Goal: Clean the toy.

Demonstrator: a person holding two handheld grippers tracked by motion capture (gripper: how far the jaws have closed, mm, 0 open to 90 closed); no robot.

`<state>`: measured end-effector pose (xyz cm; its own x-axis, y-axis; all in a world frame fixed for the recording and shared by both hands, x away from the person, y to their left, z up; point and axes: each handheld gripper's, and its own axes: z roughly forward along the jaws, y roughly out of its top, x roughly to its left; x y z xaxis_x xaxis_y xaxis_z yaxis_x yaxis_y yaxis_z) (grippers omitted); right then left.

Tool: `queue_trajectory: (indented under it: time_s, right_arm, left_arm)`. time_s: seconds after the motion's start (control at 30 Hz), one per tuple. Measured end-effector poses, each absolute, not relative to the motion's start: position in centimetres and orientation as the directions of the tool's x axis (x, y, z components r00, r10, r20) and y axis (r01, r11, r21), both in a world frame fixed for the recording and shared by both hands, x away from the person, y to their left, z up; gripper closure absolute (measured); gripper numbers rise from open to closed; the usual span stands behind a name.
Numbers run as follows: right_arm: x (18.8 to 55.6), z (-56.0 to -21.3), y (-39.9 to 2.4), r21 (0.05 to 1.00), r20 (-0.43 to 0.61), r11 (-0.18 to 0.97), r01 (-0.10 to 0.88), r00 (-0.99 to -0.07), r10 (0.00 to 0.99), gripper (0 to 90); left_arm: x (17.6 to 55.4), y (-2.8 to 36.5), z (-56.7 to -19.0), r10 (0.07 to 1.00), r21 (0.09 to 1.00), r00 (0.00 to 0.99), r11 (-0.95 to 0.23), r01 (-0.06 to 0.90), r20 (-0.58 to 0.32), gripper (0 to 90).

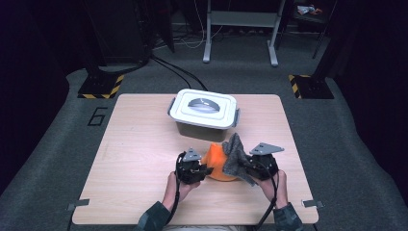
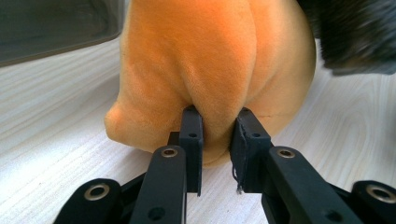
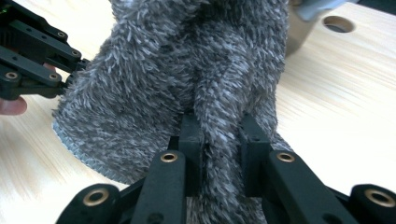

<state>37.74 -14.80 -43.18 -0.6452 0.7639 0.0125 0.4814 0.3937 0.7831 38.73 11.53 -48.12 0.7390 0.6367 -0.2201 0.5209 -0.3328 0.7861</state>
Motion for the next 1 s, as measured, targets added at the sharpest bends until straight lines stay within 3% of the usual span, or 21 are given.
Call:
queue_trajectory:
  time_s: [0.1, 0.27, 0.43, 0.53, 0.63, 0.7, 0.73, 0.93, 1.0]
  right_arm:
    - [38.4, -43.7, -14.3, 0.774, 0.006, 0.403, 0.488, -0.643, 0.766, 75.3]
    - [38.8, -43.9, -14.5, 0.779, 0.015, 0.388, 0.492, -0.635, 0.773, 75.5]
    - [39.0, -44.2, -14.8, 0.785, 0.034, 0.370, 0.496, -0.632, 0.774, 75.6]
    - [39.0, -44.2, -14.8, 0.786, 0.034, 0.370, 0.496, -0.632, 0.774, 75.5]
    - [38.9, -44.2, -14.8, 0.784, 0.028, 0.379, 0.492, -0.638, 0.770, 75.5]
    - [39.0, -44.2, -14.8, 0.788, 0.030, 0.375, 0.488, -0.639, 0.768, 75.5]
    - [39.0, -44.2, -14.7, 0.789, 0.026, 0.376, 0.486, -0.638, 0.769, 75.4]
    - [38.7, -44.0, -14.8, 0.801, 0.029, 0.363, 0.477, -0.636, 0.771, 75.2]
    - [38.6, -43.9, -14.8, 0.802, 0.032, 0.358, 0.478, -0.633, 0.773, 75.2]
  left_arm:
    - [38.8, 11.7, -48.1, 0.635, 0.783, 0.740, -0.336, 0.523, -0.221, 73.0]
    - [38.8, 11.7, -47.9, 0.638, 0.787, 0.744, -0.347, 0.510, -0.200, 59.4]
    - [38.6, 11.2, -47.9, 0.655, 0.786, 0.748, -0.406, 0.467, -0.107, 44.7]
    - [38.6, 10.9, -48.1, 0.656, 0.780, 0.752, -0.440, 0.446, -0.060, 42.3]
    - [38.5, 10.6, -48.4, 0.656, 0.784, 0.753, -0.446, 0.433, -0.043, 44.5]
    - [38.5, 10.6, -48.6, 0.653, 0.786, 0.757, -0.453, 0.421, -0.029, 51.3]
    - [38.5, 10.6, -48.7, 0.652, 0.787, 0.758, -0.448, 0.424, -0.037, 59.7]
    - [38.5, 11.2, -48.6, 0.650, 0.788, 0.756, -0.425, 0.445, -0.076, 75.1]
    - [38.6, 11.3, -48.5, 0.650, 0.789, 0.755, -0.417, 0.452, -0.088, 76.0]
